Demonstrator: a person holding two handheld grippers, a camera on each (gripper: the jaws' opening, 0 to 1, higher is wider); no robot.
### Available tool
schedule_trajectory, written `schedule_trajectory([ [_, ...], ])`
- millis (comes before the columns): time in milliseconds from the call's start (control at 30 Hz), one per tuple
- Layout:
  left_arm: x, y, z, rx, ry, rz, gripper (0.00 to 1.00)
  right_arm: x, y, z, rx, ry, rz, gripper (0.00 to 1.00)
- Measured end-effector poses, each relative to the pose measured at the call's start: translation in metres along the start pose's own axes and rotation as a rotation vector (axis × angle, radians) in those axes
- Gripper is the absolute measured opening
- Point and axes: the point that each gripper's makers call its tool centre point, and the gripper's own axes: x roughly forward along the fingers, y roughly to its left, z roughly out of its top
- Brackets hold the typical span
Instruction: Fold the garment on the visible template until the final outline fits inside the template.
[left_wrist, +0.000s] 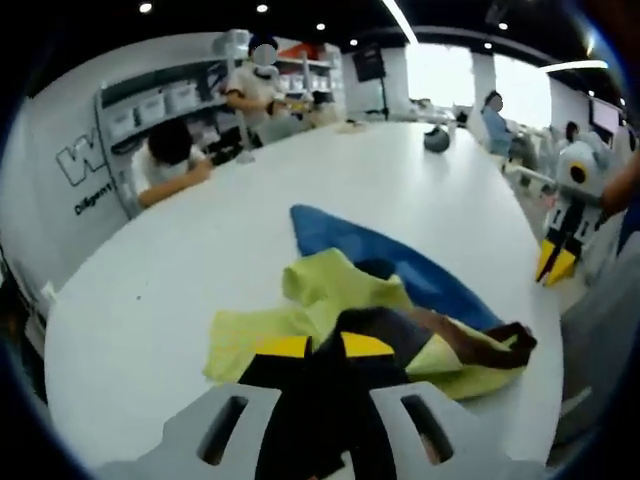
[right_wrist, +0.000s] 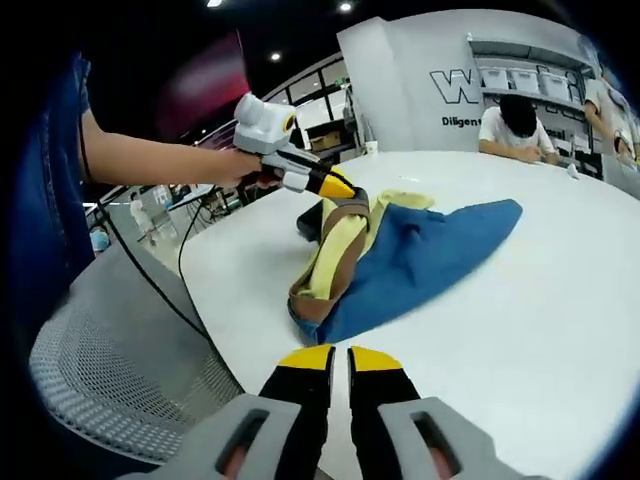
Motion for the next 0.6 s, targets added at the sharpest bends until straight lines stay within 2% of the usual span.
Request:
schedule_trajectory([
  [33, -0.001, 0.004, 0.002, 0.023, 0.0, 0.025, 0.01, 0.0, 0.001, 0.001, 0.01, -0.003, 0.001, 0.01],
  [167, -0.007, 0.005, 0.003, 0.09, -0.007, 0.05, 0.01, 0.002, 0.0, 0.002, 0.021, -0.01, 0.001, 0.03],
  [300, -0.018, -0.001, 0.009, 0.092, -0.02, 0.059, 0.01, 0.003, 0.001, 0.001, 0.023, -0.01, -0.001, 0.12],
  [367, -0.023, 0.002, 0.012, 0.089, -0.033, 0.07, 0.01, 0.003, 0.002, 0.0, 0.021, -0.007, -0.004, 0.15],
  [400, -0.027, 0.003, 0.015, 0.089, -0.042, 0.077, 0.01, 0.003, 0.004, 0.0, 0.016, -0.004, -0.005, 0.15],
  [433, -0.037, 0.0, 0.027, 0.084, -0.068, 0.088, 0.01, 0.003, 0.007, -0.001, 0.003, 0.002, -0.002, 0.15],
  [500, -0.051, 0.005, 0.034, 0.077, -0.103, 0.105, 0.01, 0.004, 0.01, 0.0, -0.005, 0.002, 0.002, 0.15],
  [533, -0.052, 0.009, 0.033, 0.076, -0.109, 0.109, 0.01, 0.004, 0.012, 0.001, -0.013, -0.003, 0.008, 0.16],
  [600, -0.067, 0.013, 0.043, 0.08, -0.153, 0.13, 0.01, 0.008, 0.017, 0.003, -0.035, -0.007, 0.019, 0.2],
])
